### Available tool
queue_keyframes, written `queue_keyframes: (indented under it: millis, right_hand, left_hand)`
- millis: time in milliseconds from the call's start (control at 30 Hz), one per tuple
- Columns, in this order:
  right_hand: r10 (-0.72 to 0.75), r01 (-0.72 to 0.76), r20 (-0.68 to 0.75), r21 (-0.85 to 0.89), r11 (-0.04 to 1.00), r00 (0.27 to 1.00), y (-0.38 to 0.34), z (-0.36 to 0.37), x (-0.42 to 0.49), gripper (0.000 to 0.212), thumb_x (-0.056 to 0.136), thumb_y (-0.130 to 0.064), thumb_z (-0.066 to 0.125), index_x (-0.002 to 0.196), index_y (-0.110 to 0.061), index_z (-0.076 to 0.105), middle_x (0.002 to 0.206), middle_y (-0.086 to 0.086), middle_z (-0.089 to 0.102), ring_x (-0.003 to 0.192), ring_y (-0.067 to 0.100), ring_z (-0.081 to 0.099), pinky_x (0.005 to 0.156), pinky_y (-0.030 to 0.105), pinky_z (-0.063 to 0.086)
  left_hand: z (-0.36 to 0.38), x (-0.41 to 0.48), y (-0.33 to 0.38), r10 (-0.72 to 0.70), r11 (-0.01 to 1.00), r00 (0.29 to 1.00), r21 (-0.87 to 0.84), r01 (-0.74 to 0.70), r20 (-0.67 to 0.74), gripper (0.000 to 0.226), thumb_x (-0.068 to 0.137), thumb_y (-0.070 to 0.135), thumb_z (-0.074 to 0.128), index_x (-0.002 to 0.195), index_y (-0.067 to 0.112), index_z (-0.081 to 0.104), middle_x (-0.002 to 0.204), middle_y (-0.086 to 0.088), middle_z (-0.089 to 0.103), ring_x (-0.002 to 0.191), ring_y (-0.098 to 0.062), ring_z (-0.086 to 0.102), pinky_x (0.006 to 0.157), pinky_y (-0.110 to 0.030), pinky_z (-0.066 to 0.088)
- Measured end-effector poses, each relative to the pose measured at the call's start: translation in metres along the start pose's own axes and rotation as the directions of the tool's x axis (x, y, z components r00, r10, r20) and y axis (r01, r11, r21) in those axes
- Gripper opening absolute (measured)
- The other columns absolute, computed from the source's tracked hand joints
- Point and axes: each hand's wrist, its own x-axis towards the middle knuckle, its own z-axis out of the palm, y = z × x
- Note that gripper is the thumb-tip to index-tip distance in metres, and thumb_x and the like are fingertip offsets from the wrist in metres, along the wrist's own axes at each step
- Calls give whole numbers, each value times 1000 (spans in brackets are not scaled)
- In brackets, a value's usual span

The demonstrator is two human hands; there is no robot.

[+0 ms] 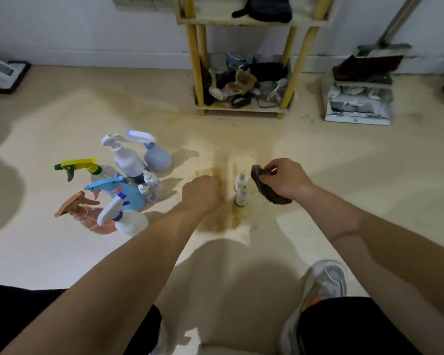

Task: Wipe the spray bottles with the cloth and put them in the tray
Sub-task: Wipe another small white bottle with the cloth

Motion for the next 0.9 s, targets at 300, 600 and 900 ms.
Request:
queue_keyframes:
  millis: [300,600,900]
  right_hand:
    - [133,-135,62,32,990,989,67,21,18,20,93,-28,63,107,-18,72,107,4,71,95,20,63,79,24,42]
    - [141,-143,94,19,989,986,81,37,41,23,93,-32,62,108,-18,72,110,4,71,95,19,62,78,25,42]
    - [-39,36,9,236,971,999,32,11,21,24,95,-36,65,113,-21,72,104,-3,71,98,17,66,85,28,49]
  left_hand:
    - [59,37,36,-38,951,998,-308,24,-41,38,87,43,68,122,31,58,116,6,60,102,-18,60,73,-31,47]
    - [74,56,42,-57,901,993,-434,5,-106,9,88,38,68,93,35,61,101,8,58,89,-17,56,64,-30,39]
    - [31,35,45,-8,920,990,-389,-48,-141,17,83,39,74,92,26,70,92,7,62,85,-17,60,67,-31,48]
